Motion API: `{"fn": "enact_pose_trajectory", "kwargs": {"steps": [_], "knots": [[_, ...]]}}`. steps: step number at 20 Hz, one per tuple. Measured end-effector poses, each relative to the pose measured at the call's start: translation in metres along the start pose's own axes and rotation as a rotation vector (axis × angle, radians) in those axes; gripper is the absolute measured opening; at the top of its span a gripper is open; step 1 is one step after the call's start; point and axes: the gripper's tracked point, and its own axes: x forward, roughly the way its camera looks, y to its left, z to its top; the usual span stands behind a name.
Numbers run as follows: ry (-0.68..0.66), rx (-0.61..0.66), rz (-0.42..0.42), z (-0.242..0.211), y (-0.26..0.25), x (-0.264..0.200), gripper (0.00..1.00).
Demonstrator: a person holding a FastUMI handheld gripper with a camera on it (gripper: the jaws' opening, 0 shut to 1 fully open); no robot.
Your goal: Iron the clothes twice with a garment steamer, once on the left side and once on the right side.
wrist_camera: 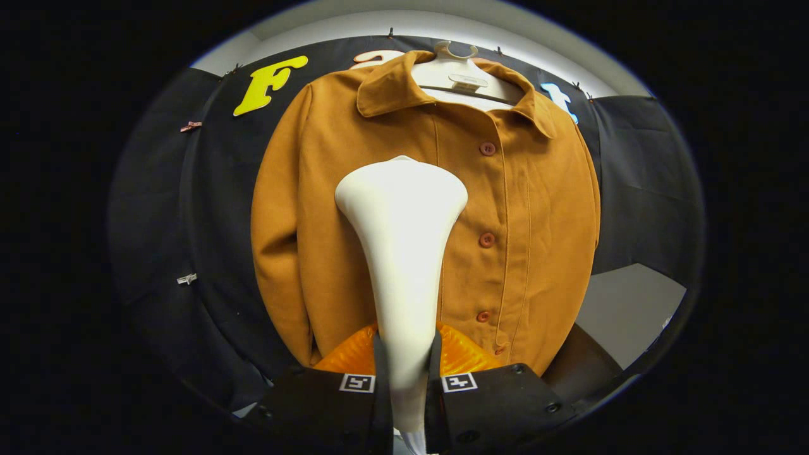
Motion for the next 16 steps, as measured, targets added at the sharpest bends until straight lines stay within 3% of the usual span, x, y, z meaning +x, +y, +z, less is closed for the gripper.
{"fn": "enact_pose_trajectory", "kwargs": {"steps": [16], "knots": [[0.081, -0.021, 0.014, -0.132, 0.005, 0.005, 0.23]]}}
